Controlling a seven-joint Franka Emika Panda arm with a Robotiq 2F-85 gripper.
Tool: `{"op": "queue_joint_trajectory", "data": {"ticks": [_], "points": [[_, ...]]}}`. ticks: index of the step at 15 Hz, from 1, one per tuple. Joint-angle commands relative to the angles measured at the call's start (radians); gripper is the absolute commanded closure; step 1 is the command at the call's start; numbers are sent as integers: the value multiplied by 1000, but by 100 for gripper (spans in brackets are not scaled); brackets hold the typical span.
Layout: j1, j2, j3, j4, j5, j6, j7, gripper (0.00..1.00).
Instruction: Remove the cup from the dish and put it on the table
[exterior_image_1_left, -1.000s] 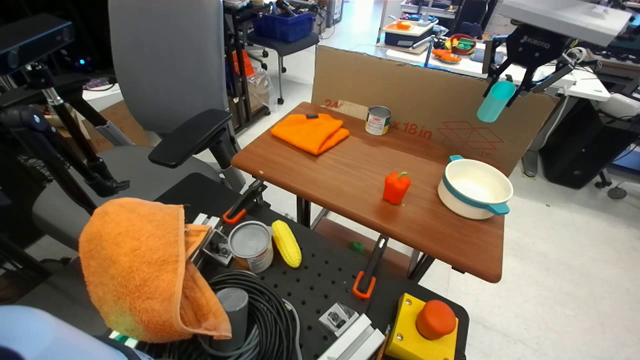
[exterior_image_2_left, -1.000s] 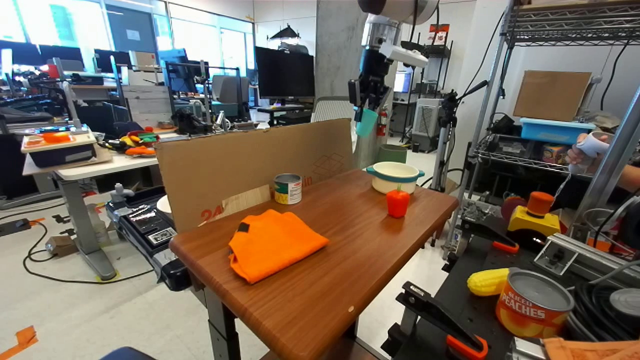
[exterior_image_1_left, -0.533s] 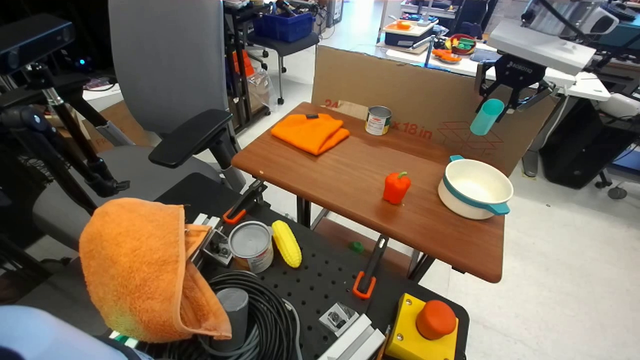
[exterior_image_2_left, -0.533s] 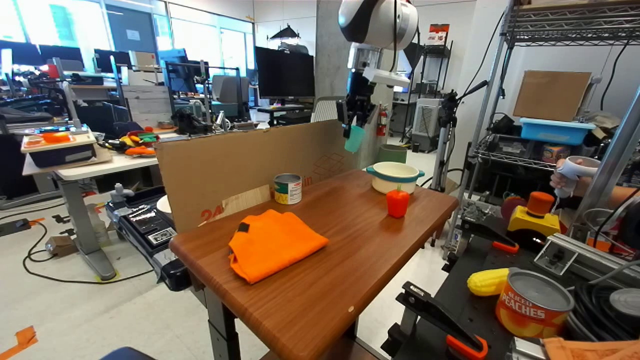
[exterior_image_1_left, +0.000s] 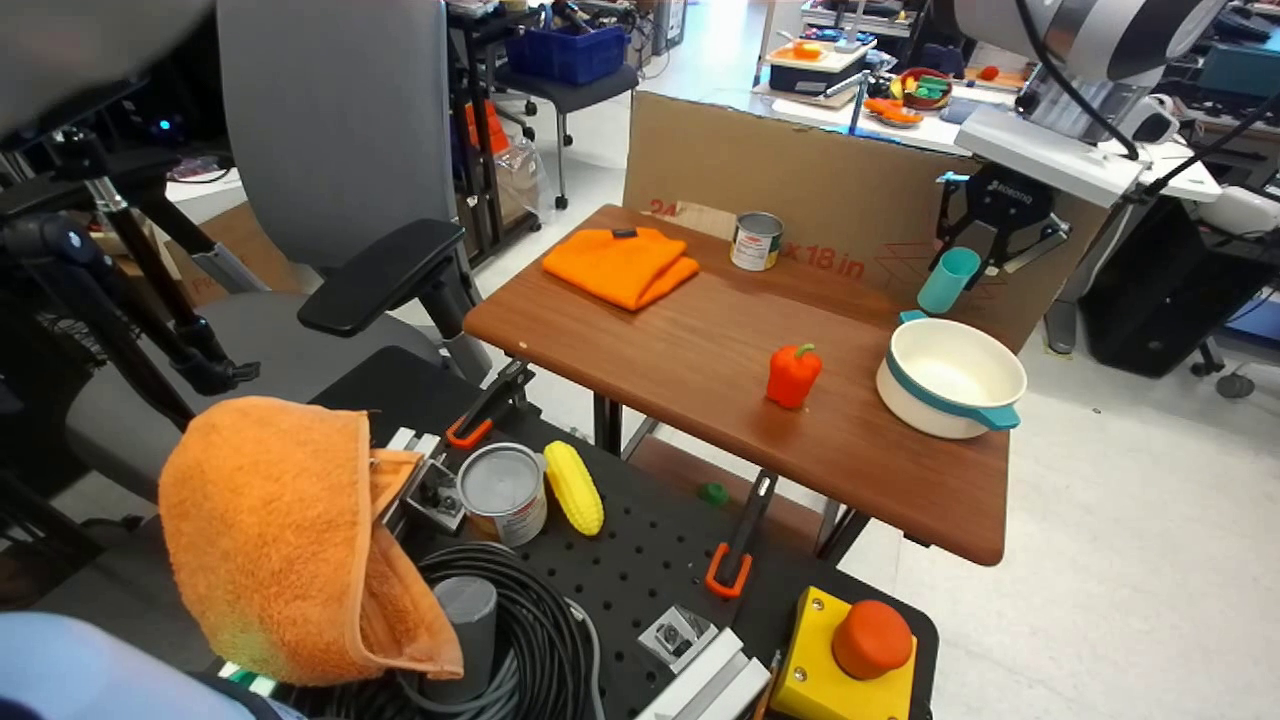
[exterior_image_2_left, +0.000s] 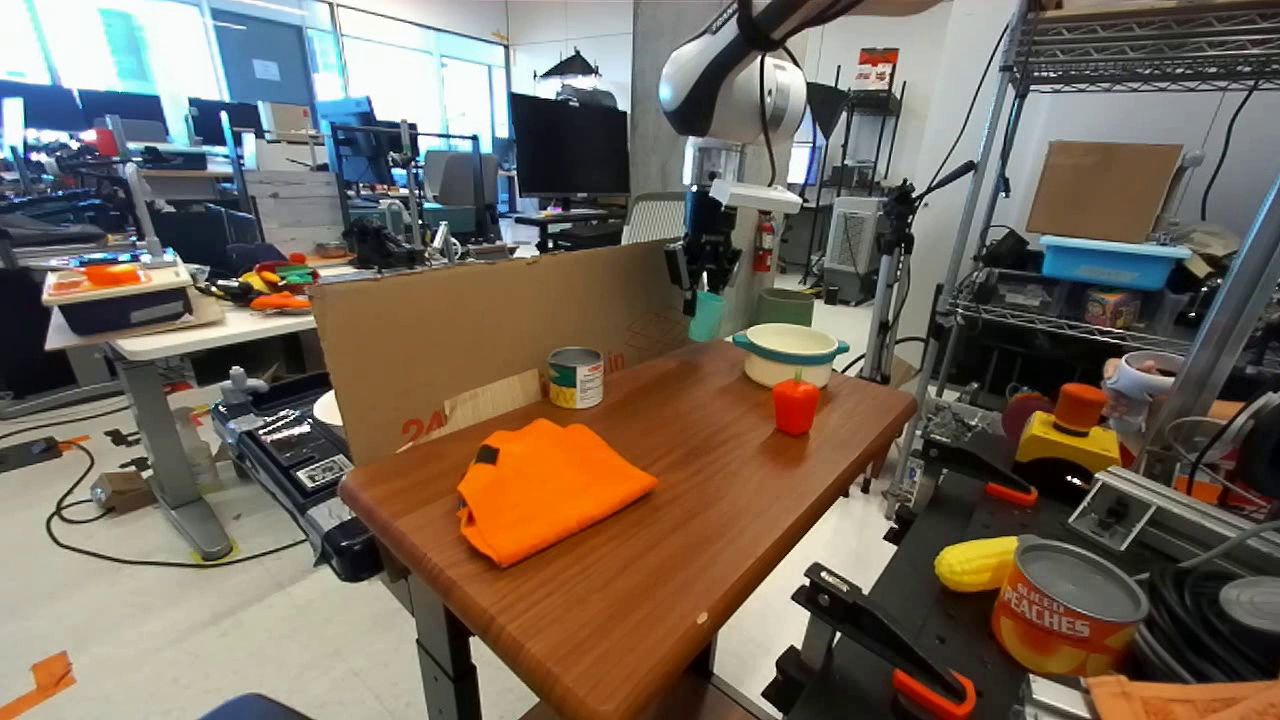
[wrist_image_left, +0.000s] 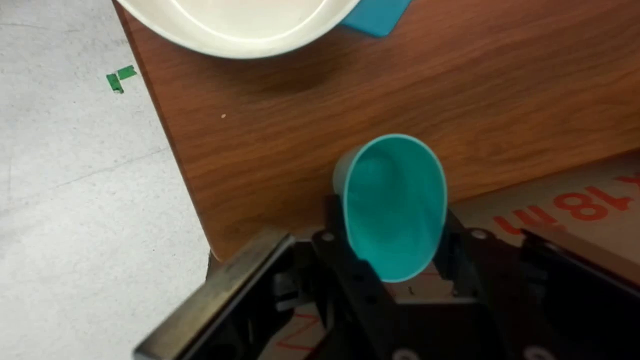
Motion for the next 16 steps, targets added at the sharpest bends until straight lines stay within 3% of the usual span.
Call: {"op": "queue_joint_trajectory", "data": {"ticks": [1,5,6,7,9,12,16], "points": [[-14,116,4,166,-30,-81,46,83],[-16,189,-3,256,-45,-139,92,83],[-17,192,-2,271,-43,-155,107,61],[-18,194,1,288,-39,-172,123,33],[-23,186,10,300,-31,-202,135,27],[-16,108,8,234,-8,-214,106,4],[-15,-55,14,88,-2,-173,68,0]]}}
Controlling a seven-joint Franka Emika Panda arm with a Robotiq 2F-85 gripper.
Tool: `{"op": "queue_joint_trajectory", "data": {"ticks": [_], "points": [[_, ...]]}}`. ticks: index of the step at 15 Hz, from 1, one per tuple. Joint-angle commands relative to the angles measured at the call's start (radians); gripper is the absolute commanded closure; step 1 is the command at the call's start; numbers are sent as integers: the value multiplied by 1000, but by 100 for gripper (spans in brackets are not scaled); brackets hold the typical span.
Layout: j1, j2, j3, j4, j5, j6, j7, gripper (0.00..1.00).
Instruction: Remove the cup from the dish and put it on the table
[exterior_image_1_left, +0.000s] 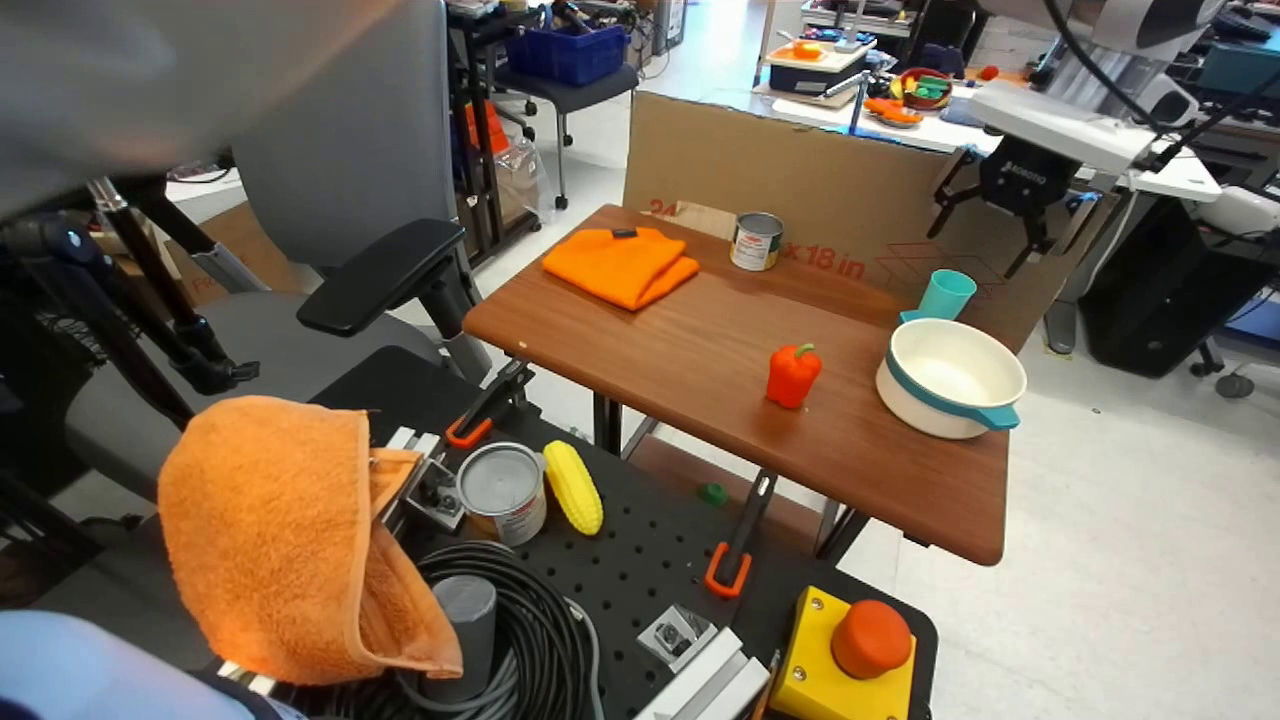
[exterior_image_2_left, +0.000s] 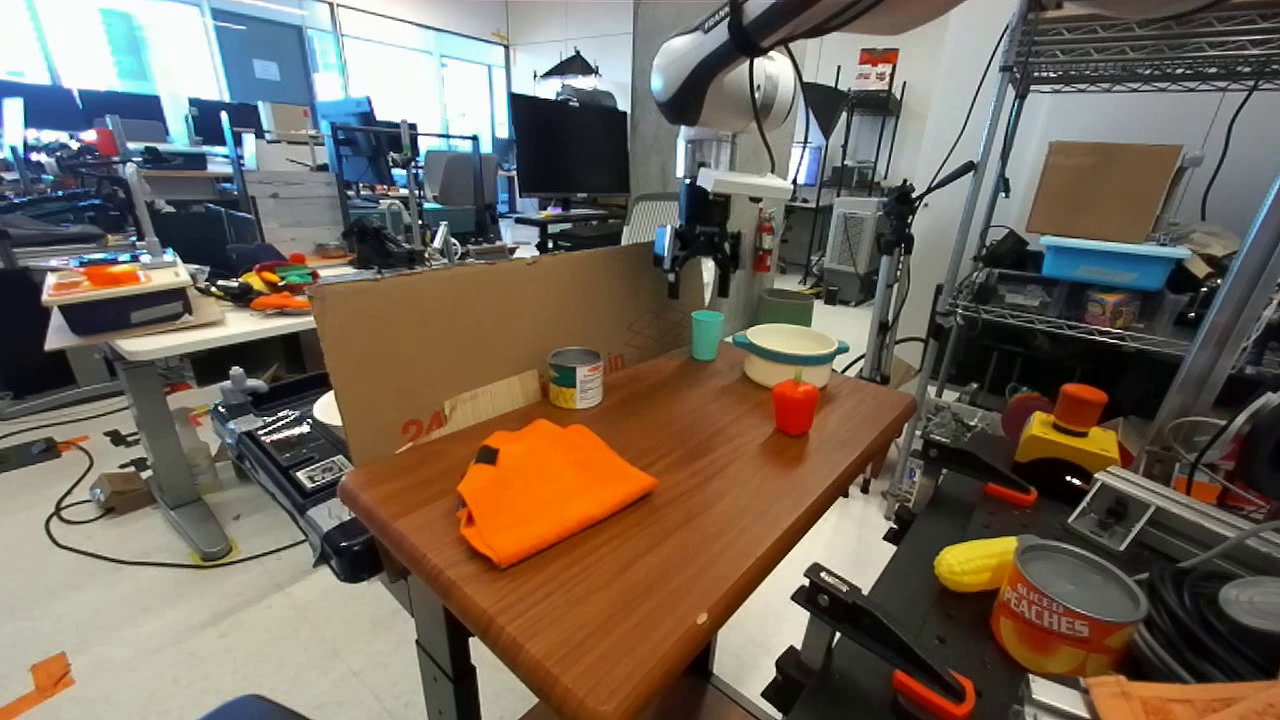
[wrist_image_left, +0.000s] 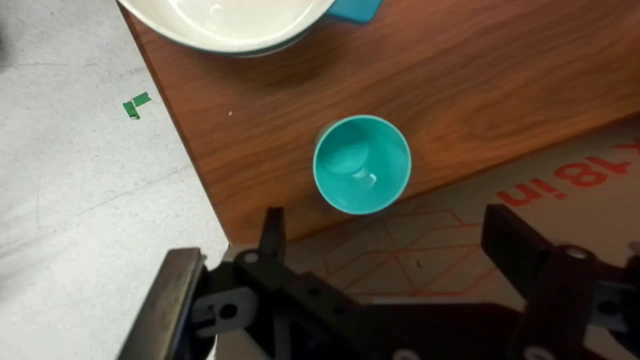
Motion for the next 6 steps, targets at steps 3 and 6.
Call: {"op": "queue_joint_trajectory", "data": {"ticks": [3,6], "points": [[-1,-102,2,-68,7,0,-18,0],[0,-94,2,-69,7,1,-17,0]]}}
